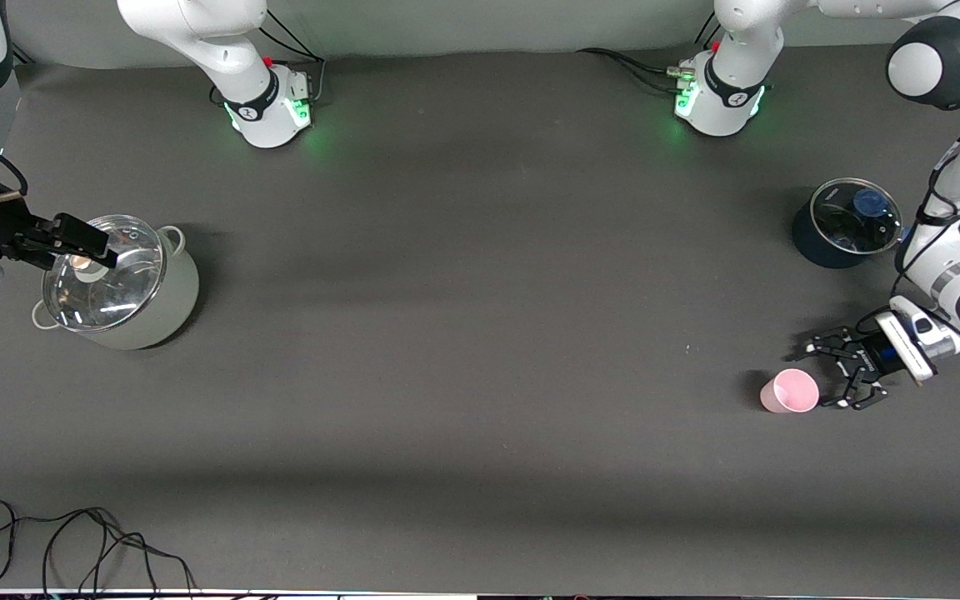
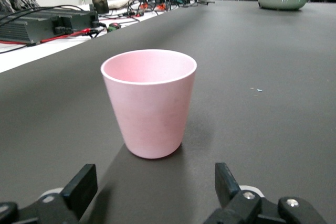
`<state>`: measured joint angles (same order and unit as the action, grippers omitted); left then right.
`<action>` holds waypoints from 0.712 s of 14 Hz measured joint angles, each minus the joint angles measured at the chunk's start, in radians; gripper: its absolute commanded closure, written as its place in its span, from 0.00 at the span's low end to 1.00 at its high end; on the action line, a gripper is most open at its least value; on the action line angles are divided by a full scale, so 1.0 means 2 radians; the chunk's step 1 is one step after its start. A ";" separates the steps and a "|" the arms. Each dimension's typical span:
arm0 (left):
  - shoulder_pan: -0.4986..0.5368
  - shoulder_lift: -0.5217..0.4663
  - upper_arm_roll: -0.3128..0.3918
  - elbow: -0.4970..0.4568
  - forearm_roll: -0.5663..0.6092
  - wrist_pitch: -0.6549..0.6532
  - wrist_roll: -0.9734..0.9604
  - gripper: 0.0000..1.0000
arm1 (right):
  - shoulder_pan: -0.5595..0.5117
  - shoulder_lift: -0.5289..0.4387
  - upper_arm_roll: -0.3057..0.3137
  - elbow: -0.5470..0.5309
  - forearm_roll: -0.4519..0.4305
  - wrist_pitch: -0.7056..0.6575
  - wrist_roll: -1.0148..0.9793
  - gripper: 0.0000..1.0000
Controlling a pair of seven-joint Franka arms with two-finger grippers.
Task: Transfer pink cup from left to right arm
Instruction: 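Lower the open left gripper around the pink cup and close it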
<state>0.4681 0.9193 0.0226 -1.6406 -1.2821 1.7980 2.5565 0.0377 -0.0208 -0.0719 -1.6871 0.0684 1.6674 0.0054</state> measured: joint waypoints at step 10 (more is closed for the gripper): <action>0.007 0.017 -0.012 0.000 -0.041 -0.013 0.006 0.00 | 0.002 0.014 0.002 0.017 0.000 0.000 0.000 0.00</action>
<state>0.4814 0.9539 -0.0010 -1.6405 -1.3643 1.7715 2.5681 0.0415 0.0076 -0.0683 -1.6527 0.0684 1.6674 0.0053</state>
